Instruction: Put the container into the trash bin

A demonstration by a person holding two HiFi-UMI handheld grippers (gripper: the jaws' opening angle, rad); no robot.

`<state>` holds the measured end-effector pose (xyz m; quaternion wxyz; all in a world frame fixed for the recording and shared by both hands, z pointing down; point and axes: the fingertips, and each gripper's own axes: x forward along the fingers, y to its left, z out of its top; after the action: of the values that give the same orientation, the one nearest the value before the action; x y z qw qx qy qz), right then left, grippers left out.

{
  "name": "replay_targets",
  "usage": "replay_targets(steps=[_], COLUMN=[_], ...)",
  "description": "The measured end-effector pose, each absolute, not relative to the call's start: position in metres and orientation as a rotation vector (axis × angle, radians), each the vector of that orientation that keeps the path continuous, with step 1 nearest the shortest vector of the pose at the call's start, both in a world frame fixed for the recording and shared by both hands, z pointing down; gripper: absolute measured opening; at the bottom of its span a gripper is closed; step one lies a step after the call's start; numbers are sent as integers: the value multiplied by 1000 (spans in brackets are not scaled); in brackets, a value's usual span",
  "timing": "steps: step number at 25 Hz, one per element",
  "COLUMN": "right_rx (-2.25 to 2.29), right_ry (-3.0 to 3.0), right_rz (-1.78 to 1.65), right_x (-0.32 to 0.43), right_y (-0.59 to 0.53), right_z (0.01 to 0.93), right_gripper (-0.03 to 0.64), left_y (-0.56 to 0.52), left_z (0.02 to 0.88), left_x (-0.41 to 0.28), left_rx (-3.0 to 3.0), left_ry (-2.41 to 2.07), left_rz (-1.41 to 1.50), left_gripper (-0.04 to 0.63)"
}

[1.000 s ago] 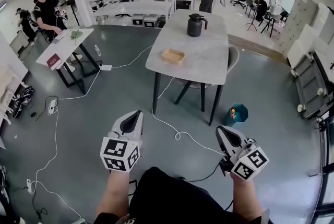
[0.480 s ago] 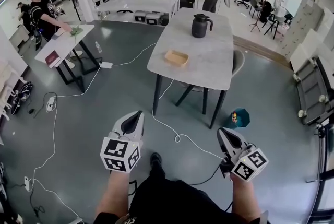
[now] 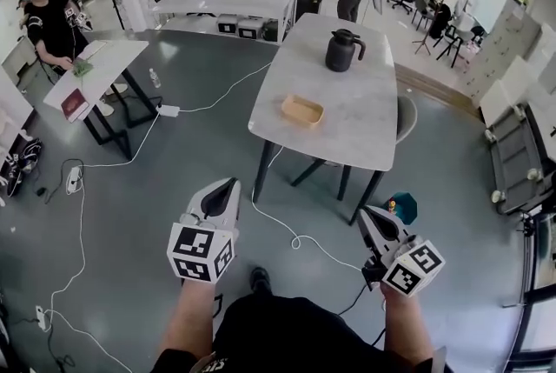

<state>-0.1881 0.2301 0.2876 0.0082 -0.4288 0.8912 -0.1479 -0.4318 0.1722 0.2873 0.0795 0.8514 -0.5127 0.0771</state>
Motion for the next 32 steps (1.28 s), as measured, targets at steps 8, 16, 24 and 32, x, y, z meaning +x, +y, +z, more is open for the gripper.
replay_targets(steps=[8, 16, 24, 32], right_rx=[-1362, -1354, -1313, -1253], right_ry=[2785, 2812, 2808, 2825], right_rz=[-451, -517, -546, -586], right_x=[-237, -260, -263, -246], right_y=[175, 148, 97, 20], right_z=[279, 290, 300, 309], right_gripper=[-6, -6, -6, -6], left_y=[119, 94, 56, -13], left_z=[296, 309, 320, 322], left_x=[-474, -499, -506, -484], left_rx=[2549, 2507, 2475, 2455], left_ry=[-1492, -1494, -1513, -1538], left_rz=[226, 222, 251, 290], left_gripper=[8, 8, 8, 8])
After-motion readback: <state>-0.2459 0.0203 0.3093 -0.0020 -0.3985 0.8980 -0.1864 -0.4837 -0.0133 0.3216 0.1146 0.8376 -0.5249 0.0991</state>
